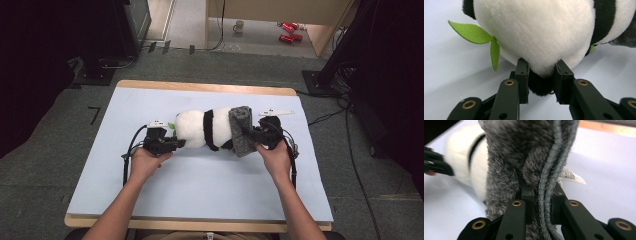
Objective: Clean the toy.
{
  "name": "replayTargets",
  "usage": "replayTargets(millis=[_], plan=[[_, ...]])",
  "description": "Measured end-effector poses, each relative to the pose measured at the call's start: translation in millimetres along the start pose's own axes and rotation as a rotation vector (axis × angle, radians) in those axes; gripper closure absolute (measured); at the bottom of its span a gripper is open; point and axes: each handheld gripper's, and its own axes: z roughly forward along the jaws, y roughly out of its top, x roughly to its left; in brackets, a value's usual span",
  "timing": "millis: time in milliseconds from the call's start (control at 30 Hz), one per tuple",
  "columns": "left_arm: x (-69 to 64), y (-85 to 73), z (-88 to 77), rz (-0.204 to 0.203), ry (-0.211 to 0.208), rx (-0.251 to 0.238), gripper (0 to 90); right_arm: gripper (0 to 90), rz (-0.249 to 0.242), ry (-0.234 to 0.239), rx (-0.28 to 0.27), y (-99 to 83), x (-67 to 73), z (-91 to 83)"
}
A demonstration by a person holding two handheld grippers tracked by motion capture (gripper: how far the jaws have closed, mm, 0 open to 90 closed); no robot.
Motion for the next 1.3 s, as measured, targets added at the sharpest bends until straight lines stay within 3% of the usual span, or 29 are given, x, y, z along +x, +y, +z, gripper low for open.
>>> replayTargets(millis=[133,300,500,700,833,1033,1200,1233,1300], plan=[[-0.7,0.2,-1.2,-0.042,-0.036,-0.011,69.7,79.5,-0.004,0.056,-0.042,8.5,6.8,-10.2],[-11.8,-1.3,-1.9,0.001,-0.007,-0.011,69.6,79.5,-0.062,0.129,-0.055,16.9,30.5,-10.8],[-22.4,-4.8,-6.2,0.020,0.020,-0.001,69.4,79.5,-0.142,0.235,0.004,17.6,72.6,17.9],[-33.9,-8.5,-9.8,0.024,0.024,0.002,69.1,78.9,-0.194,0.293,0.078,11.4,103.6,47.7],[-38.9,-11.1,-10.3,0.043,0.052,0.018,68.8,79.0,-0.237,0.276,0.122,5.7,111.6,63.6],[-33.4,-14.3,-10.7,0.038,0.044,0.013,69.0,79.2,-0.259,0.261,0.137,4.7,109.1,69.5],[-21.4,-18.1,-10.7,0.036,0.057,0.016,69.4,79.1,-0.297,0.167,0.148,5.8,102.0,64.5],[-16.6,-18.6,-11.4,0.024,0.037,0.008,69.5,79.5,-0.307,0.138,0.151,5.8,99.6,63.0],[-13.1,-17.4,-11.6,0.018,0.028,0.002,69.4,79.8,-0.271,0.150,0.143,7.2,91.1,59.2]])
